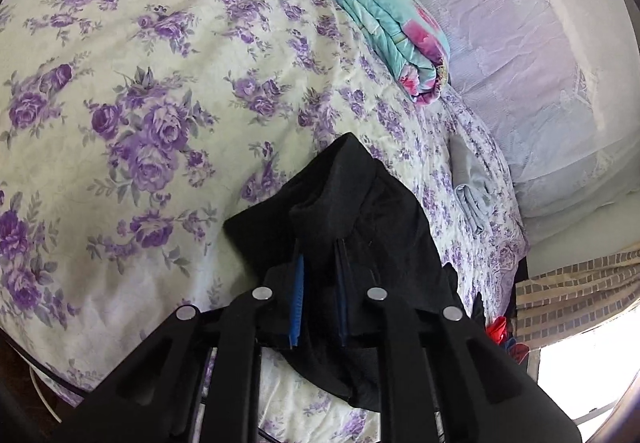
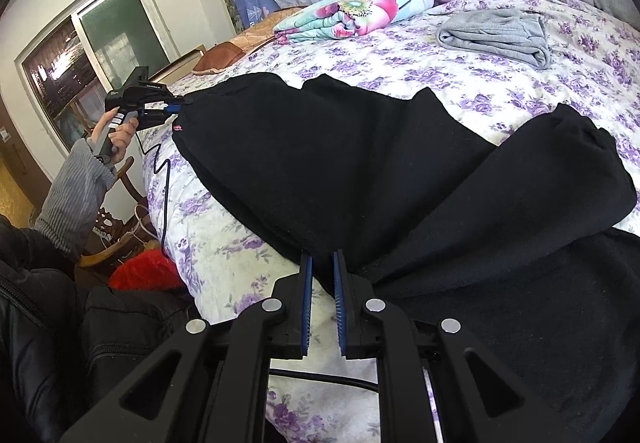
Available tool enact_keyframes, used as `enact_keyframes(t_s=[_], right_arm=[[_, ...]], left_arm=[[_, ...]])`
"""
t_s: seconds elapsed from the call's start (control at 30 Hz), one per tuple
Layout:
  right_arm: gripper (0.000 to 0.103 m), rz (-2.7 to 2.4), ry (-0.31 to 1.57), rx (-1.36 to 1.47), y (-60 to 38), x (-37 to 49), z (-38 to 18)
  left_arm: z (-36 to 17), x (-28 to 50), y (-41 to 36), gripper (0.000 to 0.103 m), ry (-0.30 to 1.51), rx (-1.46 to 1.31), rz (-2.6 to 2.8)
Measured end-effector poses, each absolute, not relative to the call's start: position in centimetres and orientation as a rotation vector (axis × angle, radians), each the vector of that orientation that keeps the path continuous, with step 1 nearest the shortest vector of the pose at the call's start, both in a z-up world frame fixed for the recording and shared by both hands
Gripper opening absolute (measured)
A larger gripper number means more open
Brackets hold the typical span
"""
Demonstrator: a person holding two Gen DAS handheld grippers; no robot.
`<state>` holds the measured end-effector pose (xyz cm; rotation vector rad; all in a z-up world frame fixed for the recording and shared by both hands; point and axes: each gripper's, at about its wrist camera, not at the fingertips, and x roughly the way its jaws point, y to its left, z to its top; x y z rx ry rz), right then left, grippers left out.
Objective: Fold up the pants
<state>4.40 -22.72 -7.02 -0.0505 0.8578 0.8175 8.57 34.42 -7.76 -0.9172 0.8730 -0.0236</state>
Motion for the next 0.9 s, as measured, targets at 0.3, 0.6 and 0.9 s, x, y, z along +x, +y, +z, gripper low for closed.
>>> enact_keyframes(t_s=[0.3, 0.6, 0.9], right_arm=[[0.012, 0.844, 0.925, -0.033, -22.1, 4.4, -9.0], [0.038, 0.899, 0.935, 0.031, -22.6, 4.4, -9.3], [0.071, 0.778, 0.737, 0.025, -26.0, 2.3, -2.2]], left_arm=[[-10.7, 7.9, 36.2, 0.014, 0.900, -0.984, -0.031], [-7.1, 4.5, 34.6, 0.042, 0.817, -0.818, 0.161], [0.5, 4.7, 22.0, 0.084, 0.670, -0.416, -0.051]])
